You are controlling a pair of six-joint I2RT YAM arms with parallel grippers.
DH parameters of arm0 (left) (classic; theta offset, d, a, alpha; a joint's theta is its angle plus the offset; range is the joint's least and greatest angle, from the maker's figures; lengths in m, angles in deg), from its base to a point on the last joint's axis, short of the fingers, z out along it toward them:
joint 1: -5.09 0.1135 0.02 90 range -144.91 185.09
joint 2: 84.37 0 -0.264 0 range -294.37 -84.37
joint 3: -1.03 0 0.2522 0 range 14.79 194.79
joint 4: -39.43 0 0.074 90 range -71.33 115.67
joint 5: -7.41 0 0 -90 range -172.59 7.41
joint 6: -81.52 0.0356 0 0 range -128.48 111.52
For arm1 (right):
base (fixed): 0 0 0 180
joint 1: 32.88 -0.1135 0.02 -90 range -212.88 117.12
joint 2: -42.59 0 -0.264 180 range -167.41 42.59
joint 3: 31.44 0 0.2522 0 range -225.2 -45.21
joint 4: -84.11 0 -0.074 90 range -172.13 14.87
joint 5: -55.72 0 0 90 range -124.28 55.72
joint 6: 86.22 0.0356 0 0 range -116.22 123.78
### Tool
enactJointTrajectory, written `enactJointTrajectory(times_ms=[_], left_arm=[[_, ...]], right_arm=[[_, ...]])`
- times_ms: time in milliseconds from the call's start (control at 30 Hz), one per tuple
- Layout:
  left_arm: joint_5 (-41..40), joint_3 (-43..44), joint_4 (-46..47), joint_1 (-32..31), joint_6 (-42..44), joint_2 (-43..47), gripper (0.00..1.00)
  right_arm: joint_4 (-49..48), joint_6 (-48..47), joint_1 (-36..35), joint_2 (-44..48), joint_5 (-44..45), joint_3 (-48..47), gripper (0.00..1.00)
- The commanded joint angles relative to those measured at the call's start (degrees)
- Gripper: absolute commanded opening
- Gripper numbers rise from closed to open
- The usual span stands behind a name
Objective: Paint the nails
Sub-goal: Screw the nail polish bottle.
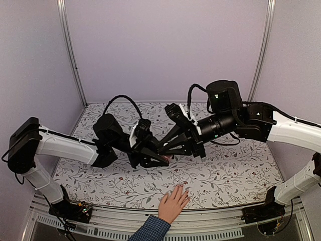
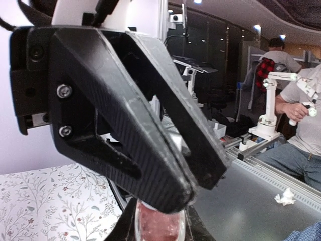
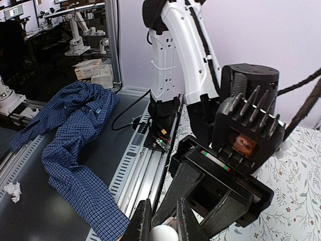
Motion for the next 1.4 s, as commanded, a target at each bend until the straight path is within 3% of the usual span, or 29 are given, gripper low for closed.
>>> enactJointTrajectory(times_ms=[0, 567, 800, 867, 933, 1033, 1100, 1267, 1367], left_arm=[[-17.39, -1.19, -2.06, 2.68, 4.08, 4.71, 0.00], [-54.66, -6.09, -3.42, -0.54, 13.12, 8.72, 0.00], [-59.92, -3.85, -9.04, -0.59, 11.57, 7.49, 0.00], [-60.44, -4.21, -9.42, -0.45, 11.42, 7.76, 0.00], [-58.67, -4.41, -9.58, 0.07, 10.64, 8.01, 0.00], [-51.44, -4.87, -8.87, 1.45, 9.30, 8.09, 0.00], [-44.86, -5.04, -7.87, 2.31, 8.47, 8.09, 0.00], [-25.91, -3.73, -5.45, 3.96, 5.14, 6.25, 0.00], [-18.20, -3.64, -0.41, 4.60, 1.22, 4.63, 0.00]], right_arm=[[1.53, 4.12, -1.25, -1.59, 2.15, -0.26, 0.00], [-6.31, 17.28, -1.31, -3.32, 21.72, 1.67, 0.00], [-7.01, 20.75, -1.23, -3.03, 31.04, 2.07, 0.00], [-7.66, 21.05, -1.25, -2.06, 32.06, 2.63, 0.08], [-8.33, 20.95, -1.23, -1.31, 31.64, 3.20, 0.22], [-8.78, 20.19, -1.26, -0.39, 29.93, 3.68, 0.53], [-9.21, 19.75, -1.10, 0.89, 28.53, 4.14, 0.65], [-9.78, 14.74, -0.60, 5.35, 23.76, 5.99, 0.79], [-9.00, 11.99, 0.00, 7.57, 20.93, 6.53, 0.80]])
